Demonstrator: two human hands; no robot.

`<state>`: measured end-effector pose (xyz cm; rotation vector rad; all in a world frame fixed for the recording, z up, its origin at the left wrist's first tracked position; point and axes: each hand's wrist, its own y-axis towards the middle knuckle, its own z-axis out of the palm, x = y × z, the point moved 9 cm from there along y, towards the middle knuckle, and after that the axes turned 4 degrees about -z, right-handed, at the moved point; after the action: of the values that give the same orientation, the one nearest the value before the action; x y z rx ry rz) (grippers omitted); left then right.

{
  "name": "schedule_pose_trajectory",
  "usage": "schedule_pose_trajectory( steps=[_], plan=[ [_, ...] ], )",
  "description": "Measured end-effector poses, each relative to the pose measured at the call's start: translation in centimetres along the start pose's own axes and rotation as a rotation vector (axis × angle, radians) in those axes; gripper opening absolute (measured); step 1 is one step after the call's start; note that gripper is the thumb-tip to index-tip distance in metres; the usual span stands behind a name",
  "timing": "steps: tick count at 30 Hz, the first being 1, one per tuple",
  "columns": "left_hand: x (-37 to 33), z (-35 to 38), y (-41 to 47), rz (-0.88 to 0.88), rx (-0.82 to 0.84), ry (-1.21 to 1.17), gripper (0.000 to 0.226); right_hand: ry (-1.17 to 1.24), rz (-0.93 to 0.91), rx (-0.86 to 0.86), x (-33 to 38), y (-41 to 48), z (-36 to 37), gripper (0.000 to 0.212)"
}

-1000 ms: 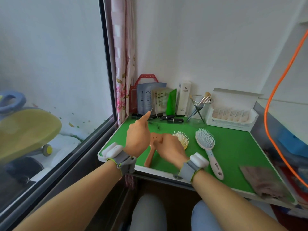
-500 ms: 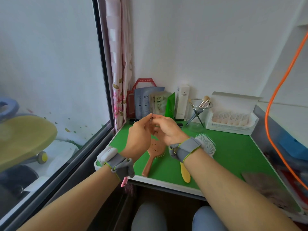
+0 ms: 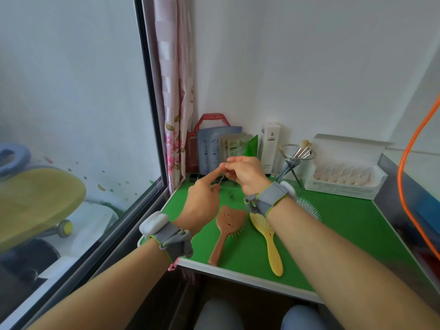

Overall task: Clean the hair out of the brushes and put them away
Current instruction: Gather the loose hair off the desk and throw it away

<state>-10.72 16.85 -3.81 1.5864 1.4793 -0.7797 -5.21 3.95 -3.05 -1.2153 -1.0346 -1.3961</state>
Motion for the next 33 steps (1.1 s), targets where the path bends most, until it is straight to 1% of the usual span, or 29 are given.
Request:
schedule_pose_trajectory(
  steps=[3, 8, 11, 14, 15, 19, 21, 23, 25, 27, 28, 31, 33],
  plan=[
    [0.9, -0.2, 0.4, -0.020, -0.008, 0.007, 0.048, -0.059, -0.025, -0.066, 0.2, 1.7, -1.7, 0.018],
    [2.3, -1.0, 1.6, -0.095, -0.059, 0.001, 0.048, -0.372, -0.017, -0.076, -1.3, 2.9, -3.8, 0.015],
    [2.8, -0.8, 2.1, -0.134, -0.073, 0.027, 0.046, -0.588, -0.033, -0.044, -2.6, 3.1, -3.8, 0.022],
    [3.7, -0.4, 2.7, -0.177, -0.081, 0.093, 0.037, -0.766, -0.102, 0.026, -3.4, 3.4, -2.8, 0.027],
    [4.0, -0.2, 2.9, -0.191, -0.080, 0.113, 0.034, -0.813, -0.125, 0.051, -3.5, 3.5, -2.4, 0.027],
    [5.5, 0.5, 3.2, -0.238, -0.052, 0.169, 0.027, -0.954, -0.176, 0.132, -4.4, 3.7, -1.5, 0.012],
    [6.0, 0.8, 3.2, -0.263, -0.035, 0.185, 0.026, -0.959, -0.164, 0.181, -5.0, 3.8, -1.3, 0.016],
    [6.1, 1.0, 3.2, -0.280, -0.026, 0.192, 0.026, -0.909, -0.123, 0.192, -5.3, 3.9, -1.4, 0.027],
    [6.0, 1.2, 3.2, -0.288, -0.022, 0.196, 0.026, -0.839, -0.074, 0.163, -5.5, 4.0, -2.0, 0.038],
    [5.7, 1.3, 3.1, -0.280, -0.018, 0.194, 0.025, -0.787, -0.053, 0.127, -5.3, 4.2, -2.5, 0.039],
    [5.4, 1.4, 3.1, -0.275, -0.016, 0.190, 0.024, -0.764, -0.053, 0.110, -5.1, 4.3, -2.8, 0.041],
    [4.7, 1.6, 3.0, -0.259, -0.019, 0.180, 0.023, -0.676, -0.067, 0.064, -4.3, 4.2, -3.2, 0.053],
    [4.2, 1.8, 2.8, -0.245, -0.020, 0.182, 0.021, -0.622, -0.079, 0.042, -3.7, 4.0, -3.5, 0.051]
  ],
)
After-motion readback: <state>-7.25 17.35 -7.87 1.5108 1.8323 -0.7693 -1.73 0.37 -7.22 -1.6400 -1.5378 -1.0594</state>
